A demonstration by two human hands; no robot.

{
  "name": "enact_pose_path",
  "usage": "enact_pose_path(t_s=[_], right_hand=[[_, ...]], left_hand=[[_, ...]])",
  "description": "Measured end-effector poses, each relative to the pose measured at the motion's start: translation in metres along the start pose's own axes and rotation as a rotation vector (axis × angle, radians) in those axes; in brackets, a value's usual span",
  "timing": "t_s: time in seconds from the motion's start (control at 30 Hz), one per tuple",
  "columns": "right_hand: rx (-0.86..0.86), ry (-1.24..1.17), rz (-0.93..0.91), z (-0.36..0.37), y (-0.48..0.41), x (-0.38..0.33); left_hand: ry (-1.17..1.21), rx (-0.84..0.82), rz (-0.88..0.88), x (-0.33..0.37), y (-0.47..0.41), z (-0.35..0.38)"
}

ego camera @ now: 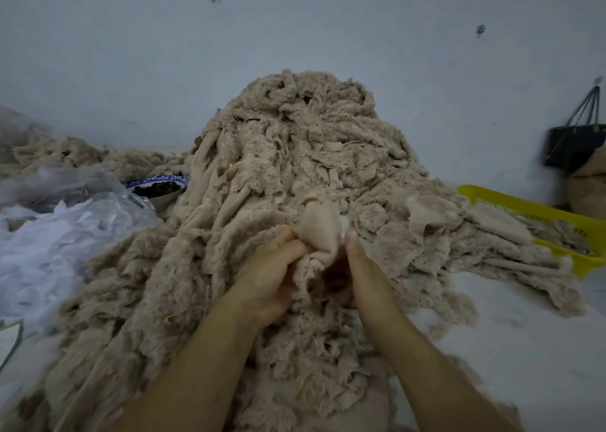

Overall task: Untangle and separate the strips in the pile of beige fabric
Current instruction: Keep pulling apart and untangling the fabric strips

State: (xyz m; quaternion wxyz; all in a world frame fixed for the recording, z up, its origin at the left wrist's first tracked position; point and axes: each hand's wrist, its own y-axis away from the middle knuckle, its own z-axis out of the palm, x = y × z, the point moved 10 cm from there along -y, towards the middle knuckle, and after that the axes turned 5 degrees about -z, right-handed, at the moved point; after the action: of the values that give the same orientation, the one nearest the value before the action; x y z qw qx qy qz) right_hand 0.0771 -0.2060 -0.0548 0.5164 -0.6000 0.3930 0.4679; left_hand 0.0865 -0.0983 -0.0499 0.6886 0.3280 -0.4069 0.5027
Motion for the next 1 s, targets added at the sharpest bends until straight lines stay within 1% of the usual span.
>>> enact_pose_path(t_s=[0.07, 0.13, 0.23, 0.27, 0.33, 0.4, 0.5, 0.6, 0.7, 0.77, 0.83, 0.93, 0.97, 1.0], right_hand=[[-0.053, -0.168, 0.052, 0.003, -0.003, 0.002], [-0.027, -0.234, 0.035, -0.002, -0.005, -0.002], [0.161, -0.218, 0.083, -0.023, -0.007, 0.005], [0.218, -0.251, 0.098, -0.030, -0.007, 0.008], [0.288, -0.369, 0.122, -0.039, -0.008, 0.013], [0.330, -0.500, 0.191, -0.042, -0.008, 0.020], [0.379, -0.658, 0.288, -0.042, -0.005, 0.032], [0.354, -0.707, 0.307, -0.038, -0.007, 0.033], [0.284, -0.752, 0.293, -0.035, -0.010, 0.032], [0.221, -0.752, 0.280, -0.034, -0.011, 0.031], [0.132, -0.682, 0.215, -0.028, -0.011, 0.021], [0.060, -0.419, 0.149, -0.014, -0.008, 0.016], [0.067, -0.325, 0.135, -0.012, -0.008, 0.015], [0.110, -0.254, 0.140, -0.014, -0.008, 0.017]], left_hand=[[-0.107, 0.016, -0.022, -0.004, 0.001, 0.000], [-0.202, 0.018, -0.036, -0.008, 0.002, 0.004], [-0.290, 0.001, -0.049, -0.014, 0.001, 0.010], [-0.303, -0.005, -0.047, -0.014, 0.002, 0.011], [-0.300, -0.003, -0.040, -0.012, 0.002, 0.013], [-0.272, 0.021, -0.015, -0.007, 0.002, 0.010], [-0.165, 0.012, 0.026, 0.002, 0.003, 0.008], [-0.106, -0.012, 0.061, 0.007, 0.005, 0.008], [-0.208, 0.046, 0.088, 0.008, 0.004, 0.004], [-0.323, 0.114, 0.110, 0.010, 0.003, 0.000], [-0.423, 0.148, 0.141, 0.012, 0.004, 0.000], [-0.527, 0.126, 0.208, 0.013, 0.006, 0.005], [-0.560, 0.123, 0.221, 0.012, 0.006, 0.006], [-0.598, 0.130, 0.235, 0.011, 0.006, 0.007]])
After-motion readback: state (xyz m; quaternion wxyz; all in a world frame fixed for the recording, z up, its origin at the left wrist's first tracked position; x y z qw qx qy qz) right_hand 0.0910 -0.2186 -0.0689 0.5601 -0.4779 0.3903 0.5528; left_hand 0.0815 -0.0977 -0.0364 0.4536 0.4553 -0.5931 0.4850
